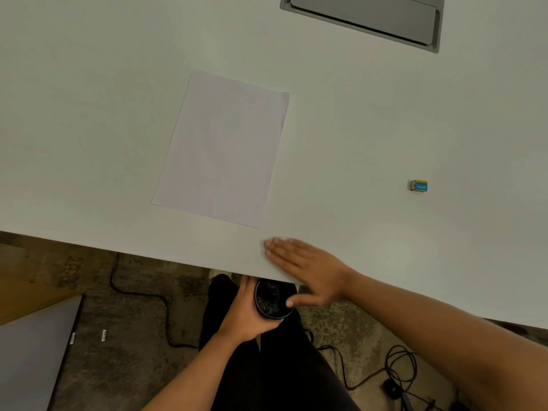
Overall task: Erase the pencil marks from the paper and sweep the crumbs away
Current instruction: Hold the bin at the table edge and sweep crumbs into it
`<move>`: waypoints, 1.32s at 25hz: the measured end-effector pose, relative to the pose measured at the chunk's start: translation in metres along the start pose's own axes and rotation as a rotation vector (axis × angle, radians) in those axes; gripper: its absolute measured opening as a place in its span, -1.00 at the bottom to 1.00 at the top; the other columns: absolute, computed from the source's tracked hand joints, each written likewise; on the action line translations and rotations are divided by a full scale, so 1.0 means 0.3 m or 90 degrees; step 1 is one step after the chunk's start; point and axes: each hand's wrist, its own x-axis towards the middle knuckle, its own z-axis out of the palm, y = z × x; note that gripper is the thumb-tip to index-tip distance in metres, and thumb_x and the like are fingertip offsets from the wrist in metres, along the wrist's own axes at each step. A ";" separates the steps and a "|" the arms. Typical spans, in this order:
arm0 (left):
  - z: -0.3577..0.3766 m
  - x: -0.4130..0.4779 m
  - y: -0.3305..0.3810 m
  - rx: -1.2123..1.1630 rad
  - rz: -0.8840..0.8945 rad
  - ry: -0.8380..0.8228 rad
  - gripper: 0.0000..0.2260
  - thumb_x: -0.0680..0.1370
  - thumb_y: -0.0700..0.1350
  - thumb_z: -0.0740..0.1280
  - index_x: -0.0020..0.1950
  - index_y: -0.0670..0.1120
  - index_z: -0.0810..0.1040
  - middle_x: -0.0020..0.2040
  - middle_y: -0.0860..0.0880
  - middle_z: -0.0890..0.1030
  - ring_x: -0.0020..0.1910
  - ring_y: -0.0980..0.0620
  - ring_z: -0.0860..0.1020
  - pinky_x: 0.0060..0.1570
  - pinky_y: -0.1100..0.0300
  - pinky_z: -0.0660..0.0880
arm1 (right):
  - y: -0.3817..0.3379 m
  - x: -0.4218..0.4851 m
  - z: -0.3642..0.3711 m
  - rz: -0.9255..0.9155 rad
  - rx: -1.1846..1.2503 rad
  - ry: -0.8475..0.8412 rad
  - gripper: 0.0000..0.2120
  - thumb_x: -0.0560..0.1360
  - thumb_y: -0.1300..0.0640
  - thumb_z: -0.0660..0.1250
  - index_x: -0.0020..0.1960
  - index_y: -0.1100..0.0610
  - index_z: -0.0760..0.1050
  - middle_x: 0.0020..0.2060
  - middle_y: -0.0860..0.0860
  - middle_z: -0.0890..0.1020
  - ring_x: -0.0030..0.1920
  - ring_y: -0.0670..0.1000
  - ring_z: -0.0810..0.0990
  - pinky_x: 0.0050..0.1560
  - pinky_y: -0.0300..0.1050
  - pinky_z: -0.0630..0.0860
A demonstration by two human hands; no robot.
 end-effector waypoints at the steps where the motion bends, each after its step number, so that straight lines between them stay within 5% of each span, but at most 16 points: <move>1: 0.006 0.001 0.003 -0.010 0.004 0.003 0.07 0.22 0.12 0.65 0.59 0.07 0.12 0.52 0.16 0.19 0.52 0.24 0.21 0.48 0.26 0.22 | -0.023 -0.019 0.015 -0.034 0.024 -0.008 -0.13 0.50 -0.23 0.22 0.52 0.26 -0.09 0.53 0.17 -0.06 0.52 0.08 -0.14 0.50 0.09 -0.02; 4: 0.016 0.008 0.004 -0.031 0.005 0.008 0.02 0.23 0.07 0.66 0.55 0.08 0.16 0.49 0.14 0.23 0.50 0.25 0.22 0.48 0.29 0.22 | -0.020 -0.048 0.012 -0.035 0.077 0.021 -0.23 0.53 -0.16 0.22 0.53 0.22 -0.01 0.53 0.11 0.01 0.53 0.06 -0.08 0.49 0.09 0.00; 9: 0.031 0.018 -0.004 -0.028 -0.007 0.025 0.01 0.23 -0.01 0.68 0.48 0.22 0.10 0.48 0.09 0.22 0.48 0.22 0.19 0.38 0.49 0.14 | 0.092 -0.038 -0.031 0.290 0.025 0.150 -0.24 0.56 -0.24 0.01 0.53 0.20 -0.17 0.54 0.11 -0.12 0.52 0.06 -0.18 0.47 0.15 0.02; 14: 0.033 0.026 -0.015 -0.044 -0.003 0.040 -0.03 0.25 -0.04 0.68 0.51 0.11 0.17 0.46 0.05 0.29 0.48 0.17 0.26 0.38 0.51 0.18 | -0.061 0.029 0.026 0.158 -0.001 0.062 -0.14 0.52 -0.28 0.11 0.53 0.21 -0.18 0.53 0.14 -0.12 0.52 0.05 -0.20 0.50 0.09 -0.07; 19: 0.029 0.030 -0.025 -0.056 -0.044 0.032 -0.05 0.21 0.22 0.63 0.47 -0.03 0.28 0.38 0.04 0.42 0.39 0.15 0.42 0.40 0.10 0.40 | -0.177 -0.022 0.113 0.044 0.020 0.023 -0.15 0.52 -0.26 0.17 0.53 0.25 -0.11 0.53 0.17 -0.07 0.52 0.07 -0.16 0.50 0.06 -0.03; 22: 0.029 0.023 -0.021 -0.049 -0.041 0.023 -0.03 0.23 0.25 0.59 0.50 0.01 0.22 0.42 0.06 0.37 0.38 0.17 0.40 0.40 0.16 0.38 | -0.196 -0.076 0.145 -0.050 0.064 -0.005 -0.23 0.55 -0.17 0.22 0.53 0.24 -0.03 0.53 0.13 0.00 0.52 0.05 -0.11 0.50 0.04 -0.03; 24: 0.031 0.017 -0.012 -0.065 -0.027 0.035 -0.01 0.21 0.21 0.62 0.50 0.04 0.21 0.44 0.07 0.35 0.42 0.16 0.38 0.38 0.29 0.33 | -0.188 -0.099 0.141 -0.020 0.074 0.033 -0.28 0.55 -0.13 0.21 0.52 0.22 0.01 0.53 0.10 0.04 0.52 0.05 -0.08 0.50 0.03 -0.01; 30: 0.037 0.009 -0.010 -0.041 0.003 0.062 -0.02 0.20 0.04 0.67 0.48 0.17 0.18 0.46 0.05 0.31 0.48 0.14 0.28 0.38 0.49 0.20 | -0.057 -0.055 0.043 0.309 0.080 0.160 -0.26 0.56 -0.21 -0.01 0.53 0.21 -0.16 0.54 0.11 -0.13 0.52 0.07 -0.17 0.49 0.13 -0.03; 33: 0.029 0.009 -0.007 -0.056 0.000 0.055 -0.04 0.19 0.10 0.65 0.44 0.27 0.17 0.44 0.05 0.32 0.45 0.17 0.31 0.36 0.48 0.23 | -0.144 -0.040 0.080 0.201 0.023 0.049 -0.18 0.53 -0.28 0.05 0.53 0.20 -0.18 0.53 0.14 -0.14 0.51 0.09 -0.22 0.48 0.17 -0.06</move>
